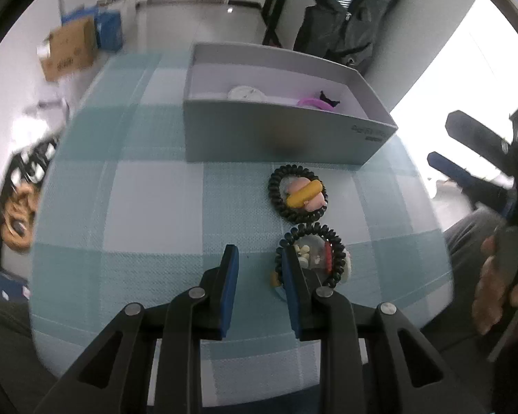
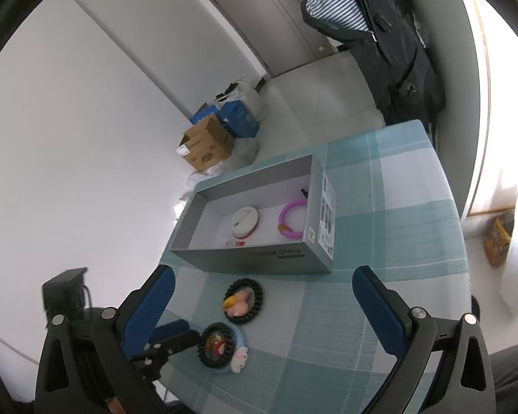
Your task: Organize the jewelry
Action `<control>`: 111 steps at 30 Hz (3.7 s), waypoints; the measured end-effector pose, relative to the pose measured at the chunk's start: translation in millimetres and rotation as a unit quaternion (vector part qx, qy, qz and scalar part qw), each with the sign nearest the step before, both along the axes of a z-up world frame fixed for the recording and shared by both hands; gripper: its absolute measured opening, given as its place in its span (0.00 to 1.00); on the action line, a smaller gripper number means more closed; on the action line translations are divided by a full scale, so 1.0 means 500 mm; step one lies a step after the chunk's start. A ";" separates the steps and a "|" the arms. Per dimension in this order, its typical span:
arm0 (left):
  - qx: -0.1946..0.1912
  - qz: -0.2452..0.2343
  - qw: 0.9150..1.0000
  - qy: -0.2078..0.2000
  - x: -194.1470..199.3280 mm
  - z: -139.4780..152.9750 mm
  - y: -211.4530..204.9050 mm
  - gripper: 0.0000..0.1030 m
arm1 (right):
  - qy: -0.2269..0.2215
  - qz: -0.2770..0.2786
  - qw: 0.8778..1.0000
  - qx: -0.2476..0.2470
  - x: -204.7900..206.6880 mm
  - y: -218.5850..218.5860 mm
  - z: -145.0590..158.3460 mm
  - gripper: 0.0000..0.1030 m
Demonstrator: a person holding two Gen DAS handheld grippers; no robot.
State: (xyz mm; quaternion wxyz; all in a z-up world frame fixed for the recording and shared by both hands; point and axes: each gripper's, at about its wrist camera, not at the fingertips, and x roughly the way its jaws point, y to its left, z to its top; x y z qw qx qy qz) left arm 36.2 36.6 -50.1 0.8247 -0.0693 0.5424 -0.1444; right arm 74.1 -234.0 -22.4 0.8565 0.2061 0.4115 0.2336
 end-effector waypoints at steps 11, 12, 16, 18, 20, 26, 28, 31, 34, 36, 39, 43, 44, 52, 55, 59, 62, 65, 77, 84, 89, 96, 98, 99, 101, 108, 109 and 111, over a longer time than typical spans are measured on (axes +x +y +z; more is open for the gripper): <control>0.023 -0.037 0.999 0.004 0.011 -0.017 -0.045 0.19 | 0.003 0.001 1.000 0.007 0.005 0.000 -0.004 1.00; 0.023 -0.039 0.999 0.002 0.010 -0.017 -0.046 0.16 | 0.004 0.000 1.000 0.009 0.006 -0.001 -0.004 1.00; 0.027 -0.041 0.999 -0.001 0.010 -0.012 -0.048 0.06 | 0.004 -0.001 1.000 0.011 0.008 -0.002 -0.004 1.00; 0.021 -0.039 0.999 -0.005 0.008 -0.005 -0.042 0.06 | 0.004 0.000 1.000 0.012 0.009 -0.001 -0.004 1.00; 0.012 -0.036 0.999 -0.011 0.007 0.004 -0.037 0.05 | 0.005 0.000 1.000 0.012 0.009 -0.001 -0.005 1.00; -0.014 -0.022 0.999 -0.028 0.005 0.028 -0.019 0.05 | 0.011 -0.001 1.000 0.010 0.010 -0.001 -0.010 1.00; -0.022 -0.016 0.999 -0.033 0.006 0.035 -0.012 0.05 | 0.013 0.000 1.000 0.008 0.010 0.000 -0.012 1.00; -0.033 -0.002 0.999 -0.042 0.009 0.048 0.006 0.05 | 0.019 0.007 1.000 0.009 0.008 0.007 -0.018 1.00; -0.040 0.018 0.997 -0.059 0.011 0.067 0.029 0.05 | 0.024 0.030 0.999 0.005 0.000 0.025 -0.024 1.00; -0.040 0.034 0.996 -0.073 0.012 0.079 0.045 0.05 | 0.024 0.055 0.998 -0.001 -0.010 0.046 -0.028 1.00; -0.036 0.056 0.994 -0.090 0.013 0.086 0.066 0.05 | 0.024 0.100 0.995 -0.008 -0.024 0.085 -0.033 1.00; -0.039 0.073 0.992 -0.097 0.015 0.083 0.081 0.05 | 0.016 0.156 0.987 -0.034 -0.047 0.145 -0.039 0.85; -0.041 0.076 0.992 -0.097 0.015 0.082 0.085 0.05 | 0.017 0.172 0.984 -0.042 -0.052 0.162 -0.044 0.80; -0.048 0.092 0.991 -0.090 0.016 0.069 0.108 0.05 | -0.001 0.200 0.973 -0.112 -0.076 0.223 -0.063 0.56; -0.051 0.093 0.990 -0.091 0.016 0.069 0.113 0.05 | -0.012 0.199 0.970 -0.142 -0.086 0.230 -0.071 0.47; -0.055 0.092 0.990 -0.092 0.015 0.069 0.116 0.05 | -0.027 0.197 0.963 -0.184 -0.095 0.245 -0.075 0.28; -0.057 0.094 0.990 -0.089 0.017 0.067 0.120 0.05 | -0.051 0.202 0.948 -0.240 -0.103 0.272 -0.079 0.26; -0.061 0.097 0.990 -0.087 0.019 0.067 0.123 0.05 | -0.074 0.209 0.933 -0.283 -0.114 0.293 -0.084 0.24; -0.061 0.096 0.990 -0.086 0.021 0.065 0.122 0.05 | -0.080 0.219 0.940 -0.251 -0.112 0.281 -0.069 0.04; -0.062 0.097 0.990 -0.084 0.023 0.065 0.123 0.05 | -0.073 0.213 0.954 -0.195 -0.106 0.256 -0.053 0.04; -0.064 0.095 0.990 -0.083 0.024 0.066 0.122 0.05 | -0.078 0.191 0.970 -0.125 -0.095 0.210 -0.015 0.04; -0.075 0.088 0.990 -0.082 0.027 0.072 0.113 0.05 | -0.042 0.145 0.988 -0.039 -0.048 0.155 -0.002 0.04; -0.080 0.083 0.990 -0.084 0.034 0.080 0.107 0.05 | -0.041 0.135 0.990 -0.020 -0.036 0.142 0.009 0.04; -0.082 0.081 0.990 -0.086 0.036 0.085 0.102 0.05 | -0.041 0.128 0.991 -0.010 -0.027 0.135 0.017 0.04; -0.082 0.075 0.989 -0.093 0.046 0.098 0.092 0.05 | -0.041 0.122 0.992 0.002 -0.013 0.126 0.029 0.04; -0.076 0.055 0.990 -0.102 0.093 0.120 0.059 0.05 | -0.046 0.096 0.994 0.022 0.046 0.099 0.056 0.04; -0.073 0.051 0.991 -0.103 0.101 0.121 0.054 0.05 | -0.047 0.095 0.994 0.023 0.052 0.098 0.057 0.04; -0.066 0.045 0.991 -0.104 0.119 0.123 0.044 0.05 | -0.047 0.093 0.994 0.022 0.071 0.099 0.058 0.04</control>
